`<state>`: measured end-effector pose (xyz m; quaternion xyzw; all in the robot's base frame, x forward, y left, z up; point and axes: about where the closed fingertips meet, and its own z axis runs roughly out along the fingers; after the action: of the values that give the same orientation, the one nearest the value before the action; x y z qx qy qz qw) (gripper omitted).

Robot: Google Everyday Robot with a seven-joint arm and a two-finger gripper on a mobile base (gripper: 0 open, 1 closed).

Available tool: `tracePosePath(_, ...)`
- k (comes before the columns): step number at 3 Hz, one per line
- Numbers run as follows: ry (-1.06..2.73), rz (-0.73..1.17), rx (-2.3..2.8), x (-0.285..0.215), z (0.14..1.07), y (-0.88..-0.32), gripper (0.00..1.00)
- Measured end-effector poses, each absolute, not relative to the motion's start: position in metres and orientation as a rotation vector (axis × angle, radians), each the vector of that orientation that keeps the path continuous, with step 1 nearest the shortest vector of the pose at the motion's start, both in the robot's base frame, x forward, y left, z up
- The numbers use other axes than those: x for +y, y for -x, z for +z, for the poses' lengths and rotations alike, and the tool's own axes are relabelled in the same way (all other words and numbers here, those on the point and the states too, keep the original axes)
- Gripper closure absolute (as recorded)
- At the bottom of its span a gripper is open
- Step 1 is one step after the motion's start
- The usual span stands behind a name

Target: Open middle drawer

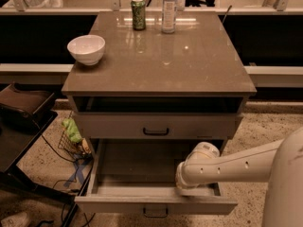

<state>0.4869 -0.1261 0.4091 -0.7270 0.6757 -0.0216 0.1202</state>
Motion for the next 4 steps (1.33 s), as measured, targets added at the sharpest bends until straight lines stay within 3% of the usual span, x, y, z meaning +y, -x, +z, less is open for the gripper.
tracePosePath(2,2.06,0.01,1.975,-0.128,0.38,-0.5,1.0)
tracePosePath(4,2.066,0.092,2.077,-0.148,0.36,-0.45,1.0)
